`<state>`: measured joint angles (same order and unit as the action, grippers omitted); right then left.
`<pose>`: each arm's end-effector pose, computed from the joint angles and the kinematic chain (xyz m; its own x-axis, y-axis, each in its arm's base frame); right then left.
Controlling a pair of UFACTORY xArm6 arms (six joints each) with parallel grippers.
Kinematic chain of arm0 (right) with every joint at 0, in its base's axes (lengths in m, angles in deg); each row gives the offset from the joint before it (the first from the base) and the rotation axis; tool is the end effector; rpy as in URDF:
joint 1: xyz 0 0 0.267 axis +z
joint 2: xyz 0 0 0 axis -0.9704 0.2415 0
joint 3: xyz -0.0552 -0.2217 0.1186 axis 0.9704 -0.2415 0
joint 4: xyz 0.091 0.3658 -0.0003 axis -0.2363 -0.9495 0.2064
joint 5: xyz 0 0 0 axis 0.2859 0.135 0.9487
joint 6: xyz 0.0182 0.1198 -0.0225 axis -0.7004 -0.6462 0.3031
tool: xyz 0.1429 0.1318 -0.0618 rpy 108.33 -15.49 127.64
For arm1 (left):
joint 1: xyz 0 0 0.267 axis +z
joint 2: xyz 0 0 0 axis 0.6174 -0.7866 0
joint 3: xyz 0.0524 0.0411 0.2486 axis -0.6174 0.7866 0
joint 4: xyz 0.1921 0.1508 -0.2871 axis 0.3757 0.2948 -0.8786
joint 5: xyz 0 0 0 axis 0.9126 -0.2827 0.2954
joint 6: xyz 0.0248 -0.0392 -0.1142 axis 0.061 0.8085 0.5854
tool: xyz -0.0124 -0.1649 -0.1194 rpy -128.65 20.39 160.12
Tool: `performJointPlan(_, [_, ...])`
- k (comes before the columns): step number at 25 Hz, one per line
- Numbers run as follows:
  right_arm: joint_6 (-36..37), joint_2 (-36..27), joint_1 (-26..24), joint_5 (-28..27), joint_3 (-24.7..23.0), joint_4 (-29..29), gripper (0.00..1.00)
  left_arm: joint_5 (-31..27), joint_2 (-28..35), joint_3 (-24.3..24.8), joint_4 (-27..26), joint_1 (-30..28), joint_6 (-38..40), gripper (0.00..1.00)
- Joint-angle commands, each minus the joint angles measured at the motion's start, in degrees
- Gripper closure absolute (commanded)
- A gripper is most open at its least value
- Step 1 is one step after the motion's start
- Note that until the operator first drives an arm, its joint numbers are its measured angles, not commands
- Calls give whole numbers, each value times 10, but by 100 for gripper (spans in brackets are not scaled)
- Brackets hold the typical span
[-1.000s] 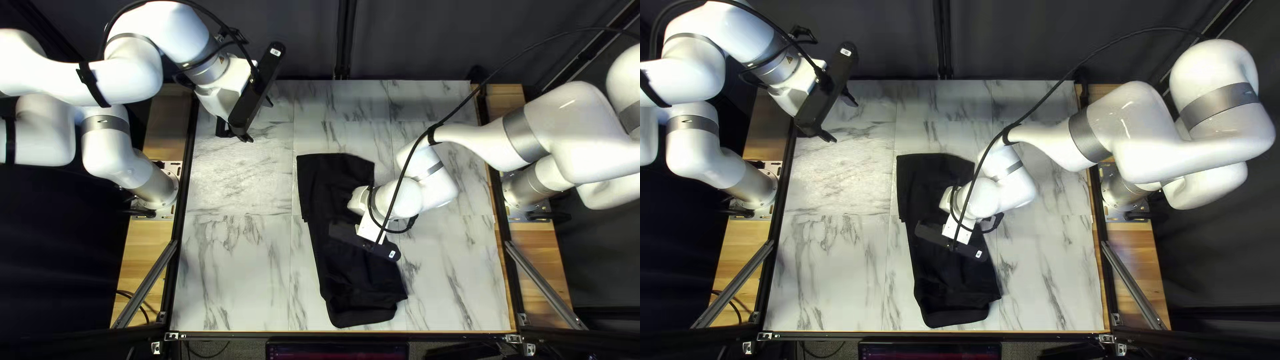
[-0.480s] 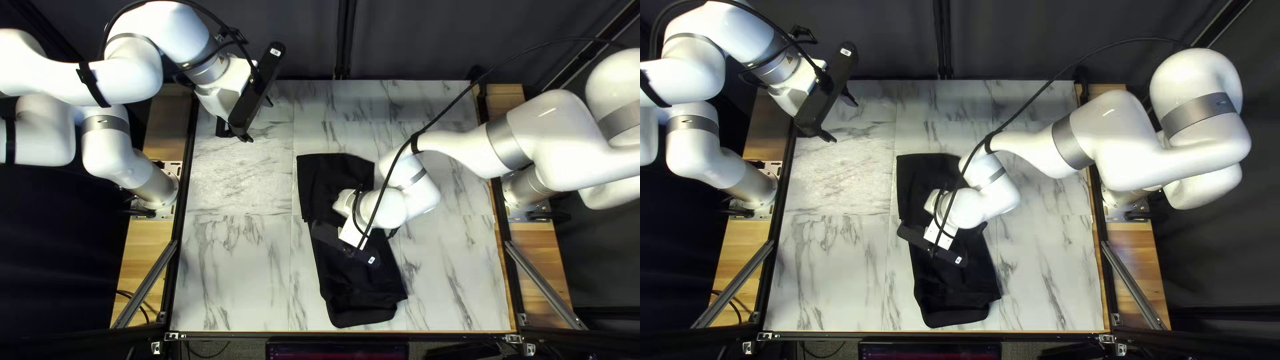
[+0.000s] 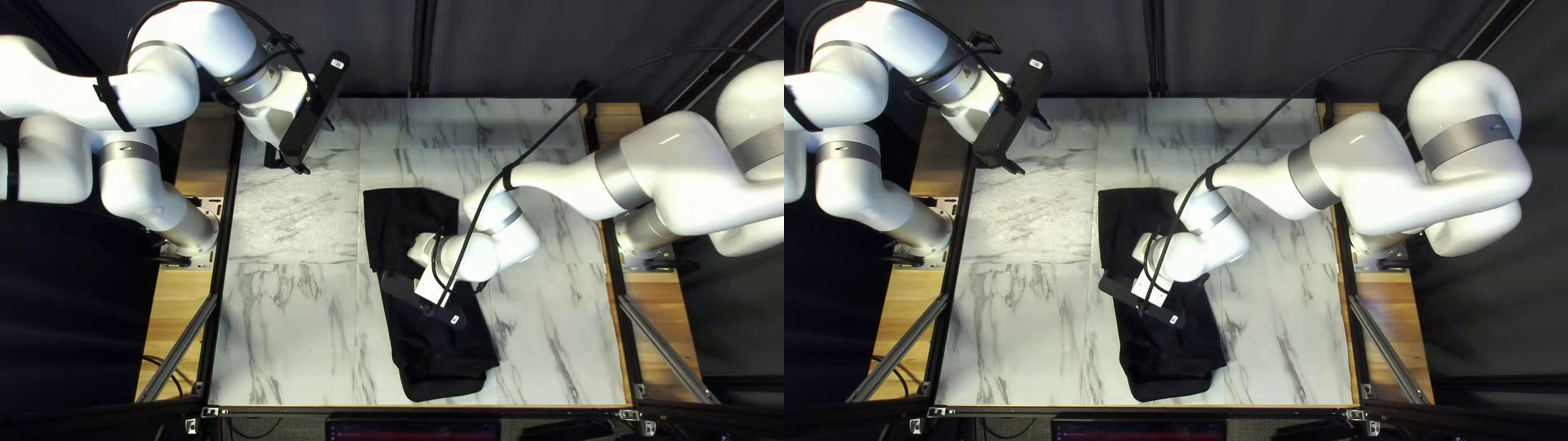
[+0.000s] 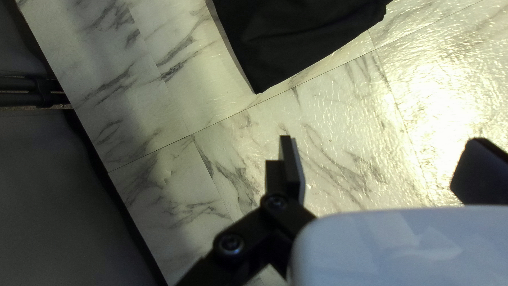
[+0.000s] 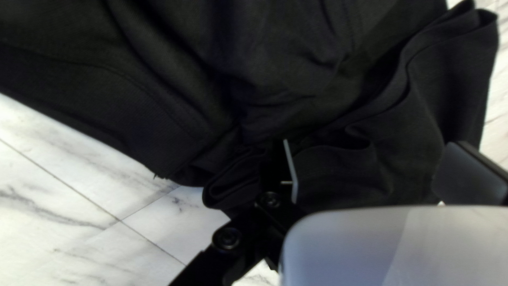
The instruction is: Fold t-shirt
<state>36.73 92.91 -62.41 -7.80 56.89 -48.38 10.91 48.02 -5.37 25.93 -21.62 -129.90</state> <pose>0.5306 0.0633 -0.0211 0.5079 0.8461 -0.1616 0.8483 -0.4586 0.2649 0.3975 0.0649 0.2487 0.8510 -0.3868 0.3553 -0.3957 -0.9170 -0.0504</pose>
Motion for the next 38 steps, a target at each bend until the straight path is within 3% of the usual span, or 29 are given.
performJointPlan(1, [-71, 14, 17, -44, 34, -6, 0, 0, 0, 0, 0, 0, 0, 0])
performJointPlan(8, [-189, 54, 40, -125, 99, -23, 0, 0, 0, 0, 0, 0, 0, 0])
performJointPlan(15, [-245, 22, 38, -157, 61, -20, 0, 0, 0, 0, 0, 0, 0, 0])
performJointPlan(38, [-289, 49, 28, -183, 77, -11, 0, 0, 0, 0, 0, 0, 0, 0])
